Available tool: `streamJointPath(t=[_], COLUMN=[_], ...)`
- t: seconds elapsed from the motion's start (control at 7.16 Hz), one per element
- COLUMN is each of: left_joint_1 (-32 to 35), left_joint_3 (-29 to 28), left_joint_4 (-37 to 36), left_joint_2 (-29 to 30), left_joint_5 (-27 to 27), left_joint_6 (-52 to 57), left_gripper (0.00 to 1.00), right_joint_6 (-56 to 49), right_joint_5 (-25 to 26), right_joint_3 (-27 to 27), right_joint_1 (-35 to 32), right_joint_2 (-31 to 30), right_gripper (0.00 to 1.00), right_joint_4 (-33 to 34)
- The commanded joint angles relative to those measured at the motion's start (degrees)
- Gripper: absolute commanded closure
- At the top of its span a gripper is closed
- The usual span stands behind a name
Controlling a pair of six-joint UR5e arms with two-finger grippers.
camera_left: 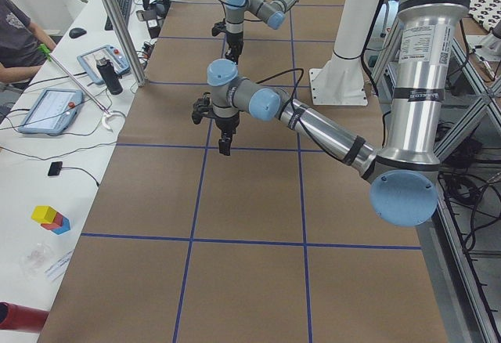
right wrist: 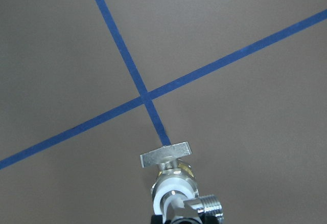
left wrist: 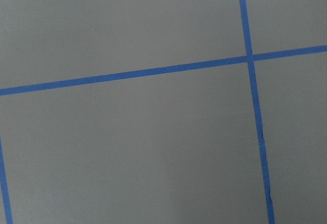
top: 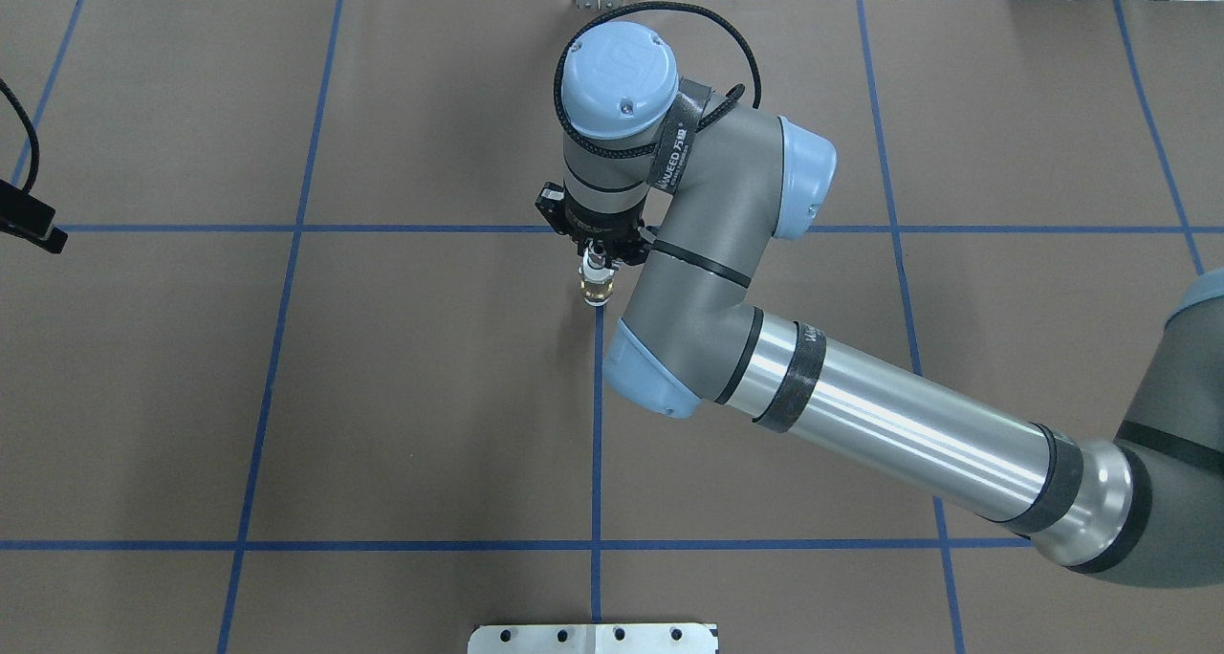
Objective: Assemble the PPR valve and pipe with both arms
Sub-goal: 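Press the chrome elbow down into the valve's white socket with the right gripper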
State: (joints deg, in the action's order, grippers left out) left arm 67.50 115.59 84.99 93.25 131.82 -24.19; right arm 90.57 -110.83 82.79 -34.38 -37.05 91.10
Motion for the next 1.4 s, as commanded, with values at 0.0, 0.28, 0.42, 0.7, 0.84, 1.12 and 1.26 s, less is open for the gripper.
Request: streamJointPath(t=[0.0, 0.28, 0.42, 0.7, 0.84, 1.12, 1.26], left_joint_1=[0.00, 0.00, 0.09, 0.09, 0.17, 0.26, 0.26], left_joint_3=[0.42, 0.51, 0.51, 0.69, 0.77, 1.39, 1.56], left_joint_4=[-0.09, -0.09, -0.09, -0.09, -0.17, -0.44, -0.53], left_joint_2=[0.00, 0.00, 0.00, 0.00, 0.00, -0.09, 0.00], left_joint_5=[0.01, 0.01, 0.01, 0.01, 0.01, 0.01, 0.01], left_joint_6=[-0.07, -0.07, -0.07, -0.07, -0.07, -0.07, -0.07], left_gripper=[0.00, 0.00, 0.00, 0.00, 0.00, 0.00, 0.00], right_joint_6=[0.04, 0.13, 0.22, 0.13, 0.13, 0.13, 0.13], right_joint_5=[-0.09, 0.00, 0.00, -0.09, -0.09, -0.09, -0.35], right_joint_3=[-0.53, -0.53, -0.27, 0.00, 0.00, 0.09, 0.26], right_joint_1=[0.01, 0.01, 0.01, -0.07, -0.07, -0.07, -0.16], right_joint_2=[-0.04, -0.04, -0.04, -0.04, -0.12, -0.04, -0.04], right_gripper=[1.00, 0.05, 0.00, 0.00, 0.00, 0.00, 0.00], right_joint_4=[-1.19, -1.10, -1.10, -1.10, -1.10, -1.10, -1.02])
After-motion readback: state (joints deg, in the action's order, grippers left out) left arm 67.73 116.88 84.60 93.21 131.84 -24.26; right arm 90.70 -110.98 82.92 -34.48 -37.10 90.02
